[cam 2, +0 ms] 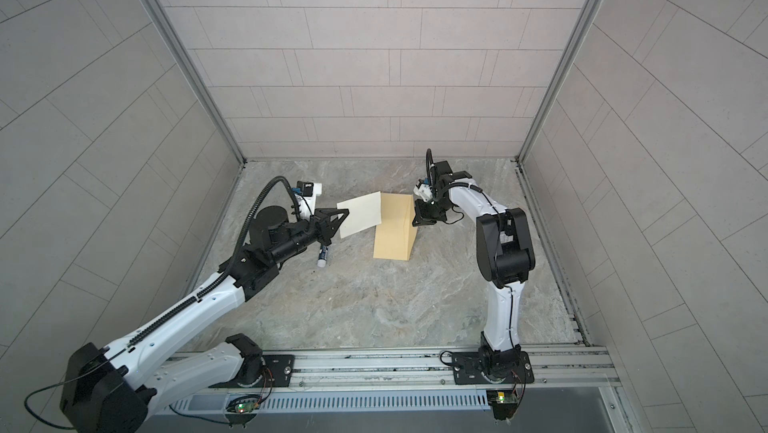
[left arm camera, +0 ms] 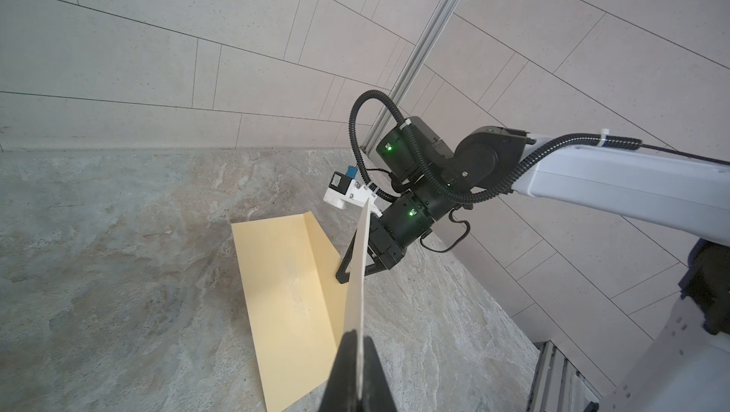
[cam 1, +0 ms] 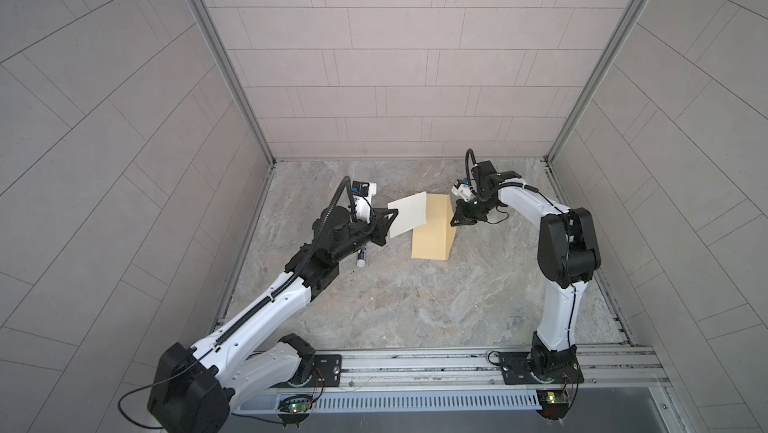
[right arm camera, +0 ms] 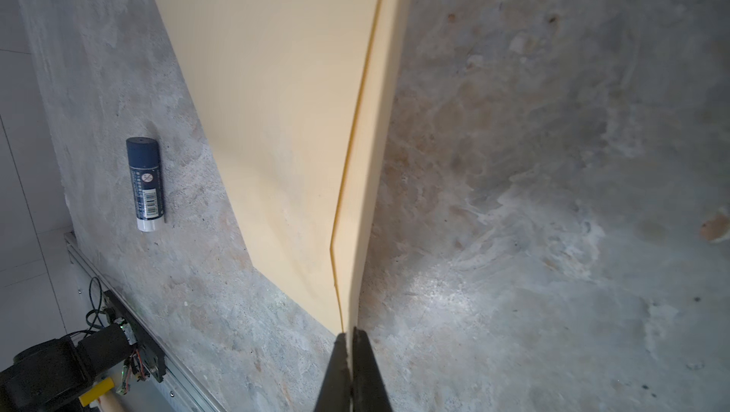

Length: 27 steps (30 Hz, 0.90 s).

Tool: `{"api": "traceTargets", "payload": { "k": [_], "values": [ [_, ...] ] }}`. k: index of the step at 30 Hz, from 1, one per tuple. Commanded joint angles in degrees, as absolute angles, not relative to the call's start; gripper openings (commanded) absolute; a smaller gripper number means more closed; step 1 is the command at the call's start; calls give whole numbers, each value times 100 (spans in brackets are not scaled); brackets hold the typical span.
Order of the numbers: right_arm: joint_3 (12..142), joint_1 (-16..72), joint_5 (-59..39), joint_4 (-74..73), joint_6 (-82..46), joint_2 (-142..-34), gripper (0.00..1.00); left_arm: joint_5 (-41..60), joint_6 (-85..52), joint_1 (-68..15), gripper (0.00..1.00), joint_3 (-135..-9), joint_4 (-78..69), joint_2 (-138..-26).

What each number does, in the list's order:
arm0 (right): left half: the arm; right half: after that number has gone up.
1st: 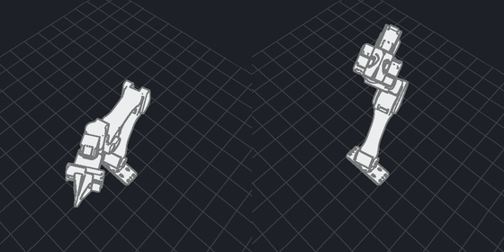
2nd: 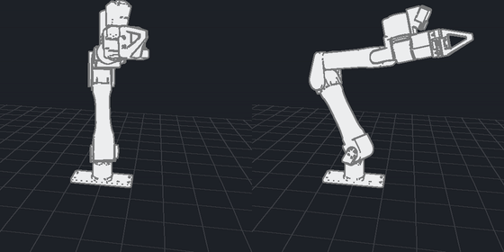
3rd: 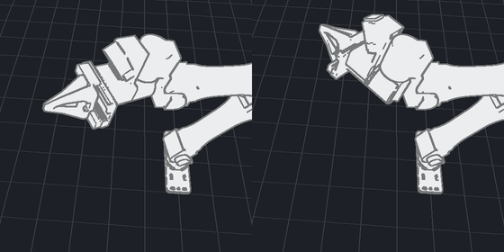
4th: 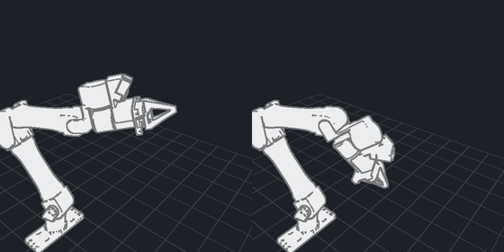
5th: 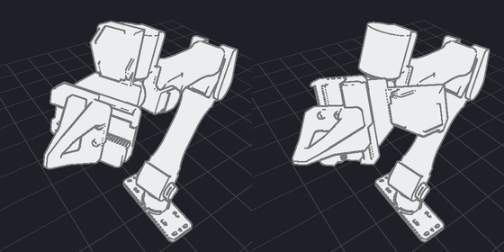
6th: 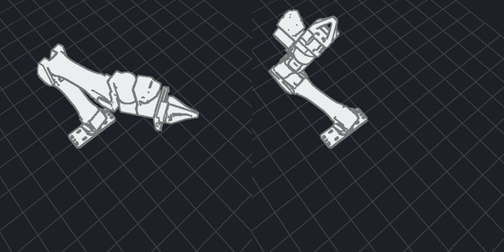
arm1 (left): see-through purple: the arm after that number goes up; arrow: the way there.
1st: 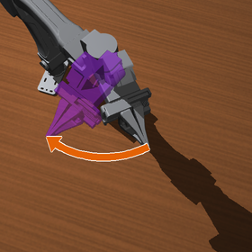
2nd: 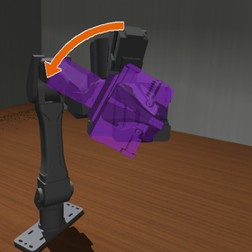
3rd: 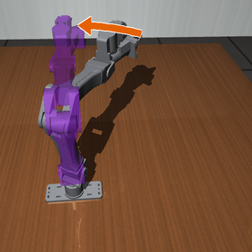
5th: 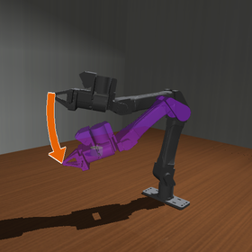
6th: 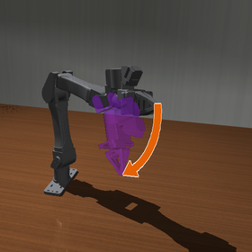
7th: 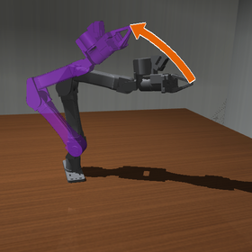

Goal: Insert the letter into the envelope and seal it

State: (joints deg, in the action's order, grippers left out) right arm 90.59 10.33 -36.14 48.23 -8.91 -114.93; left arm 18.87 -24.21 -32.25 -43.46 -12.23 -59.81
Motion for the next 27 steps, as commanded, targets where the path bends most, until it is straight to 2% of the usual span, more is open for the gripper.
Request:
{"api": "traceTargets", "payload": {
  "k": [1,6,16,21,27],
  "values": [
    [9272,1037,-3595,5122,-554,-11746,0,1936,-2465,-3191,0,-4316,-1441,-5991],
    [9508,1037,-3586,5218,-512,-12016,0,1911,-2479,-3195,0,-4308,-1450,-6009],
    [10314,1046,-3460,5783,-109,-12576,9,1909,-2567,-3190,0,-4324,-1512,-6107],
    [10896,1091,-3325,6308,149,-12966,10,1893,-2617,-3191,0,-4324,-1590,-6179],
    [11231,1161,-3362,6495,233,-13206,17,1963,-2637,-3190,0,-4346,-1652,-6248]
  ]
}}
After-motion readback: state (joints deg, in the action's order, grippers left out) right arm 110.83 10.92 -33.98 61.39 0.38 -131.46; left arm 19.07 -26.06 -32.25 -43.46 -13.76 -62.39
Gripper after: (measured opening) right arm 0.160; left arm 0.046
